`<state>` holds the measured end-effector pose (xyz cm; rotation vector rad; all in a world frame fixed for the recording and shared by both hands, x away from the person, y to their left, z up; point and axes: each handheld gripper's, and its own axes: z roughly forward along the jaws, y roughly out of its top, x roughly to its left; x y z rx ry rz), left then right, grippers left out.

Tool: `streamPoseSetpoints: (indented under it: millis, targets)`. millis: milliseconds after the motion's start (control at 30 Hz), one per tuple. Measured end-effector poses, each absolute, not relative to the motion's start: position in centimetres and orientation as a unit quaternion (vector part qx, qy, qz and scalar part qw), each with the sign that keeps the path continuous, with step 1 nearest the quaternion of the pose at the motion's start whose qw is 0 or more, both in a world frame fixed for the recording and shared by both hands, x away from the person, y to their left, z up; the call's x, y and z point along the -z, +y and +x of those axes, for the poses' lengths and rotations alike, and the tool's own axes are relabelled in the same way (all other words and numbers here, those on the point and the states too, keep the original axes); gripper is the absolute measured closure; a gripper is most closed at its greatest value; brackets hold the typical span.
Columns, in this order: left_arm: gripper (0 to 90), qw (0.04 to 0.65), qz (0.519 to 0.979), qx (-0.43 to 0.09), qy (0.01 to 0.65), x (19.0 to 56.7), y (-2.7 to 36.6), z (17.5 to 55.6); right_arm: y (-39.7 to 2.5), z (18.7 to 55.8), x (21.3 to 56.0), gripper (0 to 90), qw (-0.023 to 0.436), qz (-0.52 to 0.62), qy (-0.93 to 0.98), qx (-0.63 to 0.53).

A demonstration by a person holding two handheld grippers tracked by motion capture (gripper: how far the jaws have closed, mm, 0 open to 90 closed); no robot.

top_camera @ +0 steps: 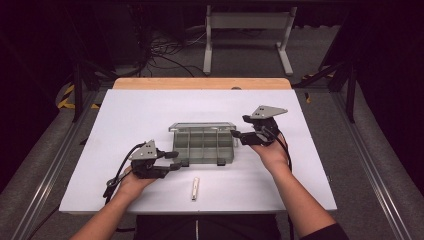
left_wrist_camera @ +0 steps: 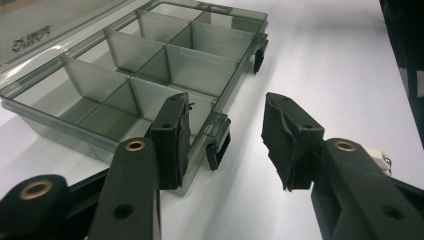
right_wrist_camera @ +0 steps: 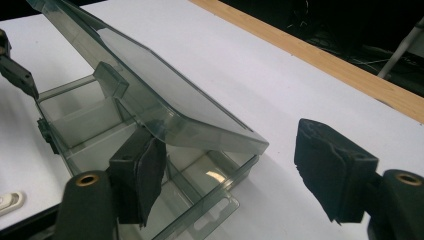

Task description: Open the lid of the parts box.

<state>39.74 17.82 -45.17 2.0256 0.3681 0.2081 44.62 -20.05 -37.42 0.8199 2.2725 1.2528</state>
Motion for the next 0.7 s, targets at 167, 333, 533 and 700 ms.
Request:
streamPoseSetpoints:
  millis: [167, 333, 533, 700]
  targets:
    - [51.5, 0.502, 0.847, -0.084, 0.157, 45.4, 17.6, 39.8, -20.1, 45.3, 37.0, 28.7, 0.203, 0.299, 0.813, -0.457]
    - [49.3, 0.498, 0.849, -0.084, 0.157, 45.5, 17.6, 40.0, -20.1, 46.1, 36.7, 28.4, 0.197, 0.303, 0.810, -0.462]
    - [49.0, 0.492, 0.852, -0.080, 0.157, 45.7, 17.5, 40.0, -20.0, 47.1, 36.0, 28.4, 0.197, 0.307, 0.807, -0.465]
    - [49.1, 0.492, 0.852, -0.079, 0.158, 45.7, 17.4, 40.0, -19.9, 47.9, 35.6, 28.5, 0.196, 0.311, 0.803, -0.469]
